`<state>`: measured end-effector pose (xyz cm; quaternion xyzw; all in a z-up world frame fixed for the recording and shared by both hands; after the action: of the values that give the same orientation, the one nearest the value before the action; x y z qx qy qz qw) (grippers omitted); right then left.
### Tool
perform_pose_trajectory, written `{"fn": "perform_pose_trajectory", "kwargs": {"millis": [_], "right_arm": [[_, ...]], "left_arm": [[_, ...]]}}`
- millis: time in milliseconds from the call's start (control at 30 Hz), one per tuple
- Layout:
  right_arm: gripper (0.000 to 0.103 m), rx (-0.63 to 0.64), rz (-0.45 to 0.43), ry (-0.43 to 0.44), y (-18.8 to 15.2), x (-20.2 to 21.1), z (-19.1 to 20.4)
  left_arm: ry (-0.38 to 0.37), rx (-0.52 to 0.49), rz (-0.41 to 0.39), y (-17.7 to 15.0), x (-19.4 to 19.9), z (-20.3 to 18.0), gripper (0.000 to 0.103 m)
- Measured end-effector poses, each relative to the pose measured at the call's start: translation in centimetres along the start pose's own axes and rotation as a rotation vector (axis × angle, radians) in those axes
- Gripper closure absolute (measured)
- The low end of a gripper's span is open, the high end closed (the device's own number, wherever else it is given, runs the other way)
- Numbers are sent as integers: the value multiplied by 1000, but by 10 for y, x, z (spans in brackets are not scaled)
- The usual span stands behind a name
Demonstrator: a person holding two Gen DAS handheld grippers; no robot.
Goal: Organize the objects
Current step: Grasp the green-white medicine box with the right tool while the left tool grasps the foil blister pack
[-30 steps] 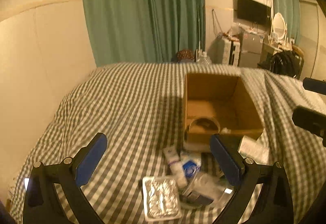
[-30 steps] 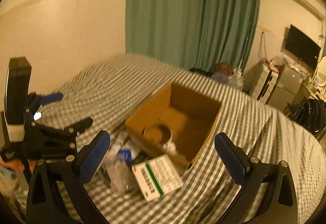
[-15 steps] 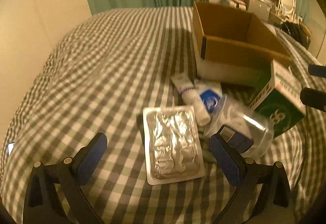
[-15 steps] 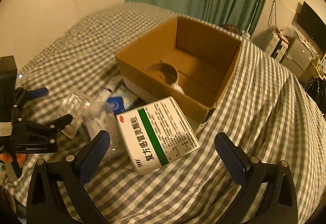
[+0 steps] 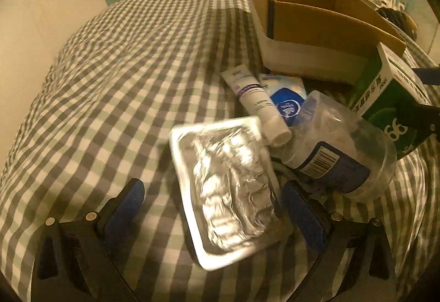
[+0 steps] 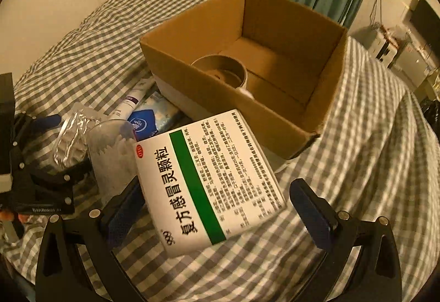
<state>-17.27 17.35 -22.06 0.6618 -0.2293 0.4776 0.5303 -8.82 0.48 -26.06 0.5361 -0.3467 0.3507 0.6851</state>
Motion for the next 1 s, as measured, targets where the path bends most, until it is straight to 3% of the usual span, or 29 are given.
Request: {"fn": "perform_pose_trajectory", "kwargs": {"millis": [133, 200, 267, 433, 600, 633, 667, 767, 1000], "right_arm": [[0, -14, 22, 3, 0, -8, 0], [0, -19, 22, 3, -1, -8, 1], [10, -25, 17, 11, -2, -5, 1], [11, -28, 1, 4, -4, 3, 4], [11, -54, -44, 3, -3, 20, 3], [11, -55, -54, 3, -2, 23, 3], [12, -56, -68, 0, -1, 29, 4], [12, -64, -89, 0, -3, 37, 6], [12, -77, -99, -19, -12, 43, 6]], "left_arm": [[-32, -5, 0, 0, -2, -3, 2], [-54, -8, -4, 1, -2, -6, 8], [-77, -14, -7, 1, -1, -9, 20], [-117, -23, -12, 1, 2, -13, 39], [-152, -6, -14, -1, 10, -14, 45], [-161, 1, -18, -1, 13, -14, 50], [-173, 9, -23, 0, 16, -13, 63], [-198, 31, -40, 3, 27, -11, 76], [-212, 43, -46, 0, 37, -12, 83]]}}
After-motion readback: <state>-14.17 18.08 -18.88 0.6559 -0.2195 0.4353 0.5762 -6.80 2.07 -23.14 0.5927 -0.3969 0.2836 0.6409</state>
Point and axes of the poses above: each gripper's, at about its wrist camera, not at the fingertips, and x roughly against the way its jaws point, z to its left, y to its top, the point moved 7 cm from there along -x, roughly the way its jaws point, and after that the axes turned 9 degrees about -x, right-handed, at the moved point
